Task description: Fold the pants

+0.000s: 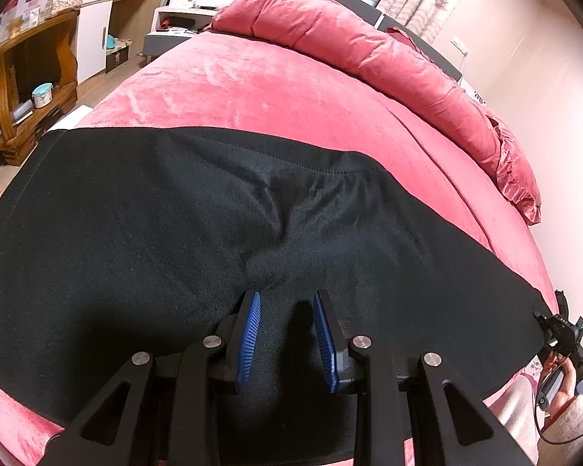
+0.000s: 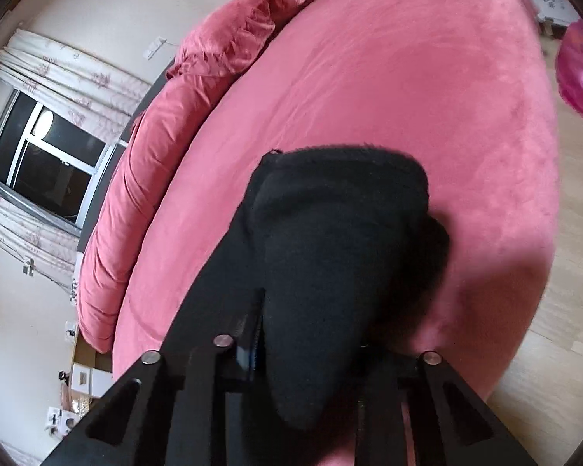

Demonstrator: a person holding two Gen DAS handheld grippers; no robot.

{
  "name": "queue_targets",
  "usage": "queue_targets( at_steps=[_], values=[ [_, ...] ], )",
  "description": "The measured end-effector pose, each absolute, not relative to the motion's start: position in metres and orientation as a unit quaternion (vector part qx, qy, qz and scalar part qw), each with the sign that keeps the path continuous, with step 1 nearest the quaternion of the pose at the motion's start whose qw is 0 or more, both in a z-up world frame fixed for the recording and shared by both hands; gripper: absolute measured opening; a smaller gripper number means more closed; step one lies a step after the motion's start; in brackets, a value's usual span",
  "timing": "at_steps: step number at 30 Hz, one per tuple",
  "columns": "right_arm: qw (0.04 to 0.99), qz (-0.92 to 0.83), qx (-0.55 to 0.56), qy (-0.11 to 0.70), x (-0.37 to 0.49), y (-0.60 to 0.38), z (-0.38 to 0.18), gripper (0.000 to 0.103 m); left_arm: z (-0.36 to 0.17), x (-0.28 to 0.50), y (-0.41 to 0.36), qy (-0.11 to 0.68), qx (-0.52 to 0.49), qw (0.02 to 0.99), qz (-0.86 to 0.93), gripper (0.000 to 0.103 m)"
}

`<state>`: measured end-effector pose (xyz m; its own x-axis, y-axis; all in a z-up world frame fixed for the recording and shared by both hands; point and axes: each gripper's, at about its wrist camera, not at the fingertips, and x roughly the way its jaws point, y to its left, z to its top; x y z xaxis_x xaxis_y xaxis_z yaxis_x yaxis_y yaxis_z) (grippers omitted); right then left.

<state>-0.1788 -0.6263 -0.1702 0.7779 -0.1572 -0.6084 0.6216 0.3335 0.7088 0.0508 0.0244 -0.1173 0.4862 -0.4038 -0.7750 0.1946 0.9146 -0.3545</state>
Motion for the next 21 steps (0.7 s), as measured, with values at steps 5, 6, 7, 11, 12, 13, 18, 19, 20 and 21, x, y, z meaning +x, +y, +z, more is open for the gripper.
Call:
queue_targets(
  at_steps=[5,6,7,11,12,13,18,19,20,21],
  values=[
    [0.792,-0.247,0.511,0.227,-0.178,-0.619,-0.148,0.019,-0.118,0.051,0.025,0.473,-0.115,0.856,-0.176,0.029],
    [0.795,-0.246,0.506,0.225,-0.178,-0.616,-0.141,0.019,-0.118,0.05,0.026,0.472,-0.116,0.856,-0.177,0.029],
    [0.801,-0.245,0.498,0.224,-0.176,-0.613,-0.132,0.019,-0.117,0.05,0.026,0.471,-0.117,0.856,-0.177,0.029],
    [0.827,-0.229,0.459,0.228,-0.165,-0.593,-0.093,0.018,-0.117,0.051,0.03,0.467,-0.125,0.857,-0.178,0.029],
    [0.834,-0.224,0.449,0.229,-0.161,-0.587,-0.083,0.018,-0.117,0.051,0.031,0.466,-0.127,0.857,-0.179,0.029],
    [0.84,-0.221,0.438,0.231,-0.158,-0.581,-0.074,0.018,-0.116,0.051,0.031,0.464,-0.129,0.858,-0.179,0.029],
    [0.887,-0.186,0.351,0.238,-0.134,-0.535,-0.021,0.018,-0.113,0.052,0.034,0.459,-0.139,0.858,-0.182,0.029],
    [0.896,-0.177,0.33,0.239,-0.129,-0.523,-0.012,0.018,-0.112,0.052,0.034,0.459,-0.14,0.858,-0.182,0.029],
    [0.903,-0.169,0.311,0.242,-0.123,-0.512,-0.005,0.018,-0.112,0.052,0.034,0.459,-0.142,0.858,-0.181,0.029],
    [0.91,-0.161,0.295,0.245,-0.118,-0.501,0.0,0.018,-0.112,0.052,0.035,0.459,-0.144,0.858,-0.181,0.029]
  ],
)
